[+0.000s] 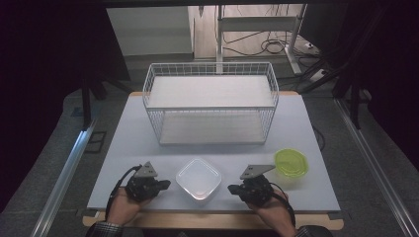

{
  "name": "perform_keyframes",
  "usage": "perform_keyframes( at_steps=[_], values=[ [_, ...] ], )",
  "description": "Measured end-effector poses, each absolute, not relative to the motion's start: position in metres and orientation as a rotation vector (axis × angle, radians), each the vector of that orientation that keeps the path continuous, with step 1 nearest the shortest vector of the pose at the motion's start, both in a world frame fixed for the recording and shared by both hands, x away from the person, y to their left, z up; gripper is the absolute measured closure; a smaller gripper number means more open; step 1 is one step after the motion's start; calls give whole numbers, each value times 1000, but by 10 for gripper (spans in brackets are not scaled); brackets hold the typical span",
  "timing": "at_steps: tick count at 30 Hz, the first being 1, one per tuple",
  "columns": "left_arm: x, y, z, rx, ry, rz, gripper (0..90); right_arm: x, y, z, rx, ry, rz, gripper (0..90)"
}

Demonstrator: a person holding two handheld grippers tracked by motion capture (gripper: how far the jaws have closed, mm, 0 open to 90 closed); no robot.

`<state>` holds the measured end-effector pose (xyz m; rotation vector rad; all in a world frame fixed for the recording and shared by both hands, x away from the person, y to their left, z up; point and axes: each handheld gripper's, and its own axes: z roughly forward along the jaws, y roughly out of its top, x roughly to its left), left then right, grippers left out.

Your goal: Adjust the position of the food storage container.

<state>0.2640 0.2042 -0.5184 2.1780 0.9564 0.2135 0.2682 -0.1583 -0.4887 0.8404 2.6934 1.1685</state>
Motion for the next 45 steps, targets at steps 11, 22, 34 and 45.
perform_keyframes(
  at_steps=[11,22,34,45],
  values=[
    [279,172,-522,2181,919,165,882,272,-139,-496,859,2698,1129,876],
    [277,144,-520,2191,875,116,882,293,-162,-496,991,2594,1098,891],
    [278,142,-519,2173,899,160,782,301,-166,-496,957,2573,1061,887],
    [268,169,-513,2103,924,223,281,298,-195,-488,951,2495,1072,610]
  ],
)
